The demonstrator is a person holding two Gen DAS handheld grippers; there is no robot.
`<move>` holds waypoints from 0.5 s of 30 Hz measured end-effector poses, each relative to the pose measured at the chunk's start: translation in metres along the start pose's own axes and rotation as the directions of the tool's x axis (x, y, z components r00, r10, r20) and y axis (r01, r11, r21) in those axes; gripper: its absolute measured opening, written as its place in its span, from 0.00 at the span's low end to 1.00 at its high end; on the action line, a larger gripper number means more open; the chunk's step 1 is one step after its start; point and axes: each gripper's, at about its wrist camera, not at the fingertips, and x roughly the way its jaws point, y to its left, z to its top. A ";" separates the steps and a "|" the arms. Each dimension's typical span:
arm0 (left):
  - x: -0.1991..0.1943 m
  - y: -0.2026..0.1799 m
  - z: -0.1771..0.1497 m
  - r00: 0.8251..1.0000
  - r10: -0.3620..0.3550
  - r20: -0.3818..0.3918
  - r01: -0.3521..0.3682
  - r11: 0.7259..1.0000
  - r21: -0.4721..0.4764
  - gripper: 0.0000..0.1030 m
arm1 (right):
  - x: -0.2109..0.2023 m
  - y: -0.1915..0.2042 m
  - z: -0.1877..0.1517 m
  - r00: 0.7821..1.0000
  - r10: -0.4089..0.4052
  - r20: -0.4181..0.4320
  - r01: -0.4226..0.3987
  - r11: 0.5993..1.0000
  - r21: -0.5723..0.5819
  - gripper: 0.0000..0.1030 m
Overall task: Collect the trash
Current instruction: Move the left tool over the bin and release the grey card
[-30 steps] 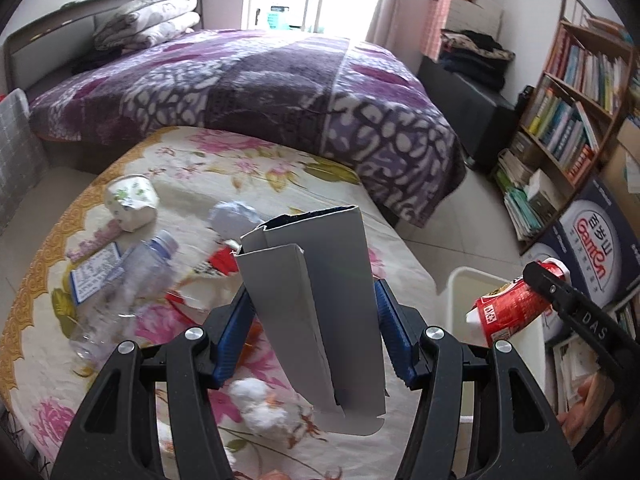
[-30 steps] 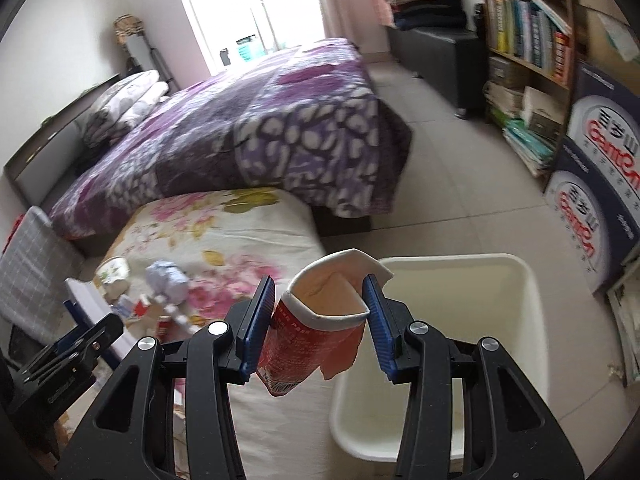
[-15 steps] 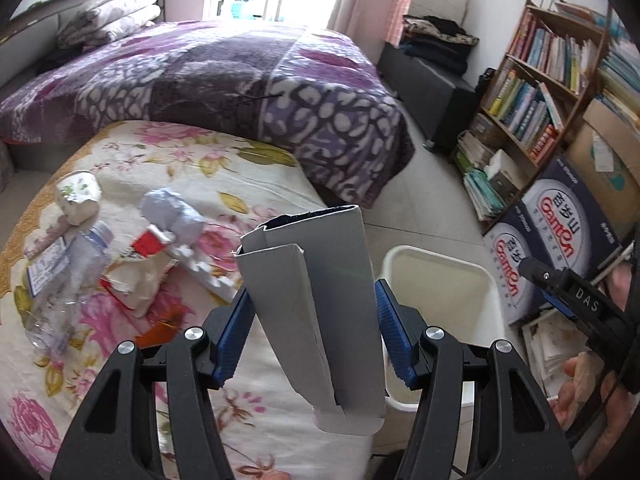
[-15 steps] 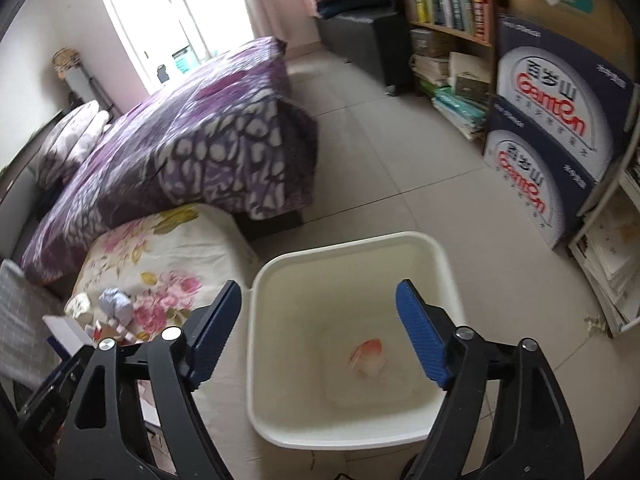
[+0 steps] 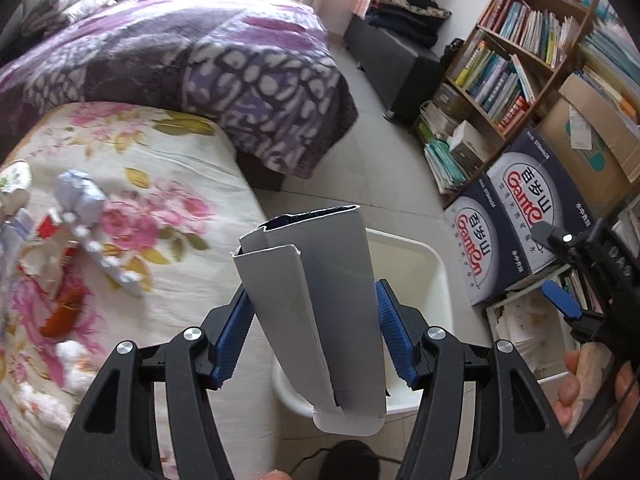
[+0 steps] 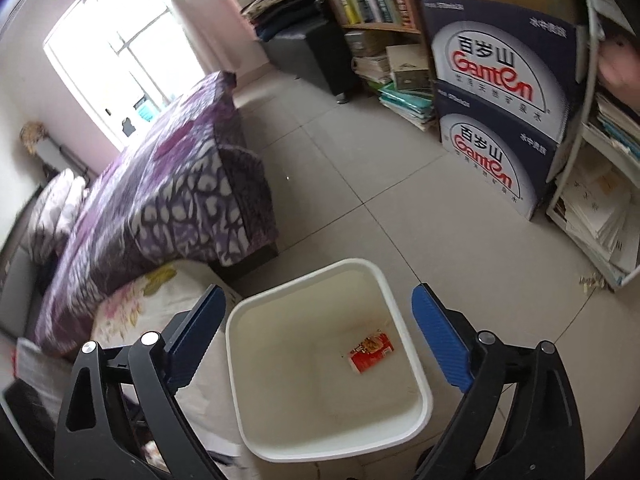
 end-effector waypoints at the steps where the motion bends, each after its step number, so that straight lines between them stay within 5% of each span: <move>1: 0.004 -0.005 0.000 1.000 -0.005 -0.004 0.005 1.000 0.002 0.59 | -0.001 -0.003 0.002 1.000 0.001 0.005 -0.001 1.000 0.011 0.89; 9: 0.023 -0.028 0.013 0.997 -0.065 -0.029 0.064 0.997 -0.035 0.76 | -0.005 -0.021 0.013 1.000 0.000 0.022 -0.002 0.998 0.070 0.91; 15: 0.010 -0.021 0.011 1.000 0.000 -0.012 0.000 1.000 0.028 0.76 | -0.003 -0.012 0.011 1.000 -0.014 0.015 0.014 1.000 0.010 0.92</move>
